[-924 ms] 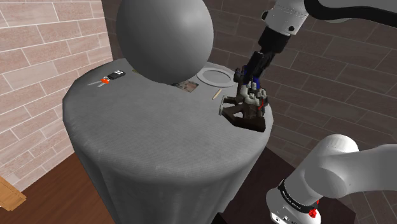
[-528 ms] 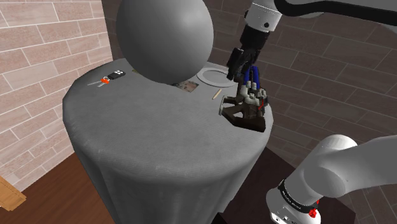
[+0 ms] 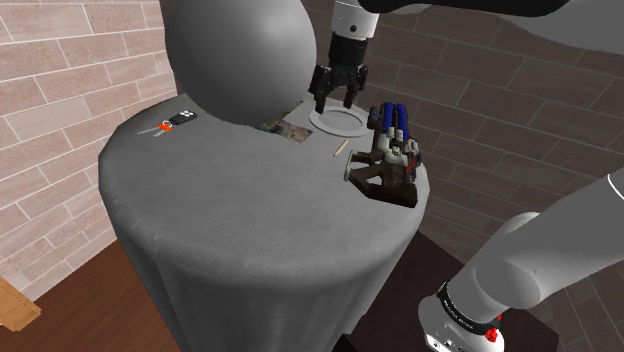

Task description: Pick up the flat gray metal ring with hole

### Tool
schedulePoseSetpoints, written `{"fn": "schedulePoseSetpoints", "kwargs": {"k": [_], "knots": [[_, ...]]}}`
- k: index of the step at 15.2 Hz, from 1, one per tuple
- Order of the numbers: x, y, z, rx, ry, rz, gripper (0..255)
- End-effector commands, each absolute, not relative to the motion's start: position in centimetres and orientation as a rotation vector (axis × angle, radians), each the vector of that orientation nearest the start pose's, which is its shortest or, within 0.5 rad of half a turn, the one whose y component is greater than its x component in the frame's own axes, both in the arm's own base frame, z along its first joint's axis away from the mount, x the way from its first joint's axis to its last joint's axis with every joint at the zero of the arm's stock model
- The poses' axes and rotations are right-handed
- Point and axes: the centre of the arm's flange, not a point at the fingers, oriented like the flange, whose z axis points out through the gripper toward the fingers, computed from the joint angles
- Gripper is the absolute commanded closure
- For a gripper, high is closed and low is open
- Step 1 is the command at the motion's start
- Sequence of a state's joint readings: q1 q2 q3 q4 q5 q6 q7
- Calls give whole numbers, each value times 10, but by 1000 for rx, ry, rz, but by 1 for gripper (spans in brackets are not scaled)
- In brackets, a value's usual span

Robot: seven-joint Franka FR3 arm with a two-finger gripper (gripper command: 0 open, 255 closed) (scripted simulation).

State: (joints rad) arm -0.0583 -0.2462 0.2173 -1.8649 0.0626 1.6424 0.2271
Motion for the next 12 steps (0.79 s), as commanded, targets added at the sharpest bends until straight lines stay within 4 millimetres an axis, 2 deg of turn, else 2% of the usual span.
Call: {"fn": "schedulePoseSetpoints", "kwargs": {"k": [1, 8, 10, 11, 12], "knots": [[498, 99, 606, -3127, 156, -11, 0], [498, 99, 566, -3127, 156, -11, 0], [498, 99, 566, -3127, 156, -11, 0], [498, 99, 565, -3127, 156, -11, 255], [497, 98, 565, -3127, 156, -11, 255]]}}
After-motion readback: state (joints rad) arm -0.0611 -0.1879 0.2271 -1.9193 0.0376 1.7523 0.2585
